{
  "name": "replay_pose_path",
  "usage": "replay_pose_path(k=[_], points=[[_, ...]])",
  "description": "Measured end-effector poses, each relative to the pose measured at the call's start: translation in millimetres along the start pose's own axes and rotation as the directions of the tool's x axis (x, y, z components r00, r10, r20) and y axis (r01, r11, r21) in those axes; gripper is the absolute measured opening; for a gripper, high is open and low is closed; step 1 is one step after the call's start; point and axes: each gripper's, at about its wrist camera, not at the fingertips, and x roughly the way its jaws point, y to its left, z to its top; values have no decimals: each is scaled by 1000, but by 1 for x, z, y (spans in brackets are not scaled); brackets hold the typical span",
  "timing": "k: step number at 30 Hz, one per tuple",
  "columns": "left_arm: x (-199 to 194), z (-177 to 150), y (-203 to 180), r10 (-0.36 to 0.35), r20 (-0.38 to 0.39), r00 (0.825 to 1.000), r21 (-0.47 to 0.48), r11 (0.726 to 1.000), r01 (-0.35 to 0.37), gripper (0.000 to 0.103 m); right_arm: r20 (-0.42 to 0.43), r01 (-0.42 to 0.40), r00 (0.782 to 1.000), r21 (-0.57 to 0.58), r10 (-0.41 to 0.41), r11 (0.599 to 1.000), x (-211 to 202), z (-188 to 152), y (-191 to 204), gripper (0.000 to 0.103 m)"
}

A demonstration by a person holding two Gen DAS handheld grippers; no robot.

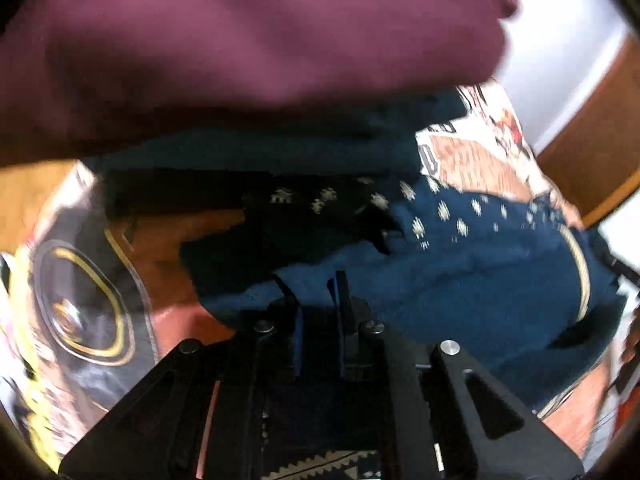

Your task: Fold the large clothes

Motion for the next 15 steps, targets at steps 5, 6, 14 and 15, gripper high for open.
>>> replay_pose_path(k=[5, 6, 14, 15], points=[[-30, -5, -17, 34, 28, 999, 89, 995, -36, 29, -29, -21, 999, 16, 22, 1000, -16, -5, -1, 21], [-40, -7, -19, 24, 40, 999, 97, 995, -28, 35, -28, -29, 999, 18, 29, 999, -18, -5, -1, 29], [-98, -22, -40, -15, 127, 992, 146, 989, -4, 52, 38, -76, 997, 73, 73, 994, -71, -14, -3, 42], [-103, -23, -40, -21, 131, 991, 151, 988, 1, 58, 45, -73, 997, 73, 70, 995, -75, -15, -2, 42]])
